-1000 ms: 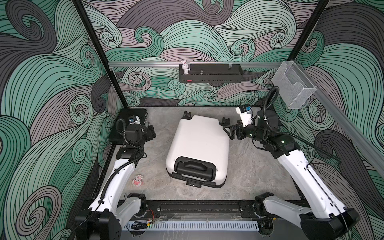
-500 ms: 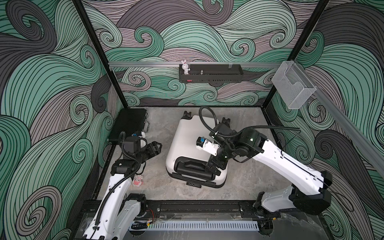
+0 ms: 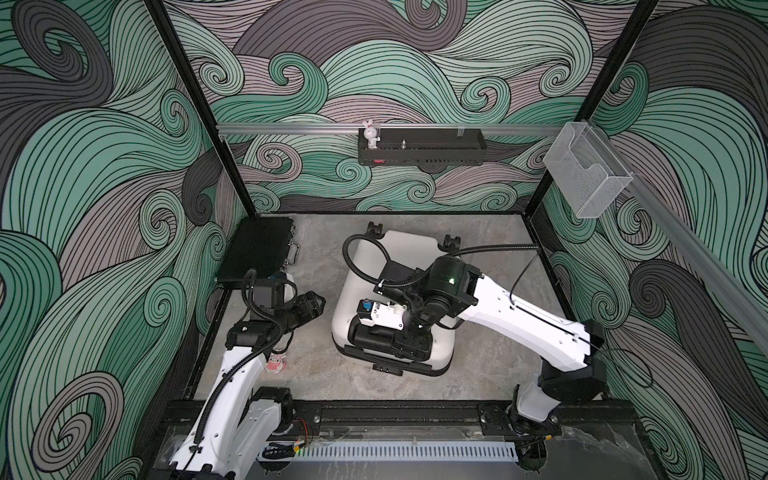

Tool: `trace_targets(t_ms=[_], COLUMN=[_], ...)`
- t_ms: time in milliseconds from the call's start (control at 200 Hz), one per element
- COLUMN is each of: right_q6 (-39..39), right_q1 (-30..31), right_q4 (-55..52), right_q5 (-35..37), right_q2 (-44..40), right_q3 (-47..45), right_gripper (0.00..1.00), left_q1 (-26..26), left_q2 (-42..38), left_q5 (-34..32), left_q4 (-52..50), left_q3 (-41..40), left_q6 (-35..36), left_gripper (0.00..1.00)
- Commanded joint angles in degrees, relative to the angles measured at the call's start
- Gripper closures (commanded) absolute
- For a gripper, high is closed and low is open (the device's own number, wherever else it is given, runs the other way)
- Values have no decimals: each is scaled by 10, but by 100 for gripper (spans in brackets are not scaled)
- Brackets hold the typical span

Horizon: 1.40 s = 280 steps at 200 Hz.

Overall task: Open the suitcase zippers
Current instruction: Pick up the suitcase from the center of the board.

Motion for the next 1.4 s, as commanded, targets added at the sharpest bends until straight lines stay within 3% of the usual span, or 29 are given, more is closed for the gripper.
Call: trace_targets(t_ms=[0,340,711,891,1091,1396], right_q6=[-4,-5,-11,-13,-52,-217], right_q1=[7,24,23,22,16,-110], right_q4=[-21,7,56,85,128,196], right_q5=[22,73,69,77,80,-30], right_q2=[30,84,96,92,45,-121], right_q3=[29,15,-34,-62,-108,-176], right_gripper=[38,41,49,65,92,100], left_q1=[-3,-3,-3,-3,-2,-4], left_q2=[-4,-6,-5,-10,-19,-92], left_q5=[0,-7,-4,-5,-5,95], left_q4=[-17,-11,-7,-9,-10,97], left_q3=[-2,-10,-14,-14,-12,-19], left_q6=[12,10,7,6,14,37], left_gripper=[24,23,23,23,24,33])
